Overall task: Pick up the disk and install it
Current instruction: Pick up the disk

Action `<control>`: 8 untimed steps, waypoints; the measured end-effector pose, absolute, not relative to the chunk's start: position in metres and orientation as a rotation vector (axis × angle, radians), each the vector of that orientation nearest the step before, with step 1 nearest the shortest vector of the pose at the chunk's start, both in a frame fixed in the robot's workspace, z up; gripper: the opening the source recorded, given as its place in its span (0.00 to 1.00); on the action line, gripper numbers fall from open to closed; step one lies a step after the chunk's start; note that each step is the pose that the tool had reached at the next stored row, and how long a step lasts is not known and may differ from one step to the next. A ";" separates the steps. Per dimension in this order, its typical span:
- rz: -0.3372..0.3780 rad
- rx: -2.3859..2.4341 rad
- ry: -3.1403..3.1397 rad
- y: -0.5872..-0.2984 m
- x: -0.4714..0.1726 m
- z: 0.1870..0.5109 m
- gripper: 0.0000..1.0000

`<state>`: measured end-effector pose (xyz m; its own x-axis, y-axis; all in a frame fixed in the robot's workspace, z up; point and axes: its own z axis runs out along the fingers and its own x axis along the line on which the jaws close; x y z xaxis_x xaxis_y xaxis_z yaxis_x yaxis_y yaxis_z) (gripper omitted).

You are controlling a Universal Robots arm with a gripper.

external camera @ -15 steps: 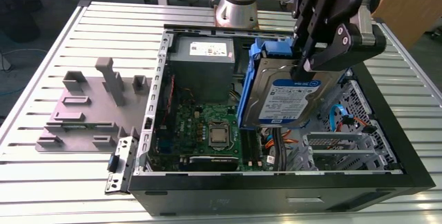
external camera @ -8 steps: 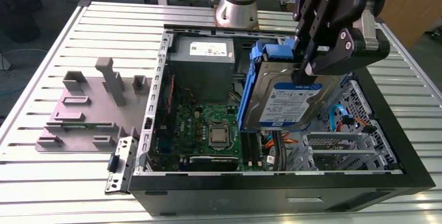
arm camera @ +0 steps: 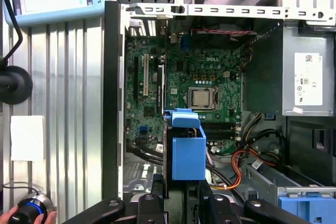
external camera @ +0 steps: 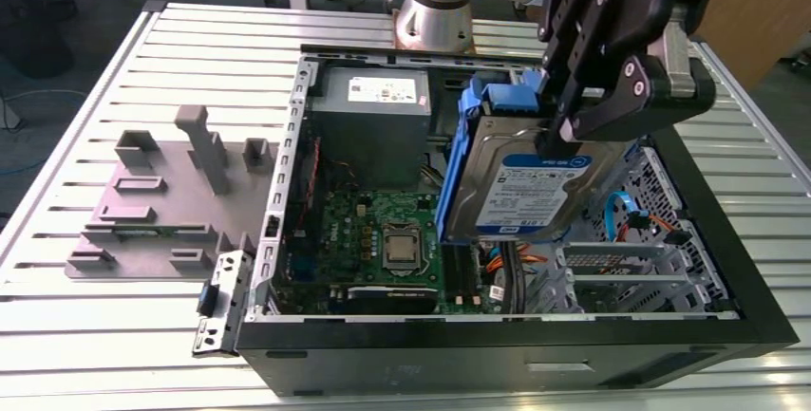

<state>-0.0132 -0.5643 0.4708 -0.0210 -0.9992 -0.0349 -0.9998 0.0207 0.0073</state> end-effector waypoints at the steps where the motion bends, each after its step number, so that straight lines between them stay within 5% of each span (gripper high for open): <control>1: 0.046 -2.184 2.230 -0.565 -0.013 0.471 0.35; 8: 0.046 -2.184 2.230 -0.569 -0.013 0.470 0.35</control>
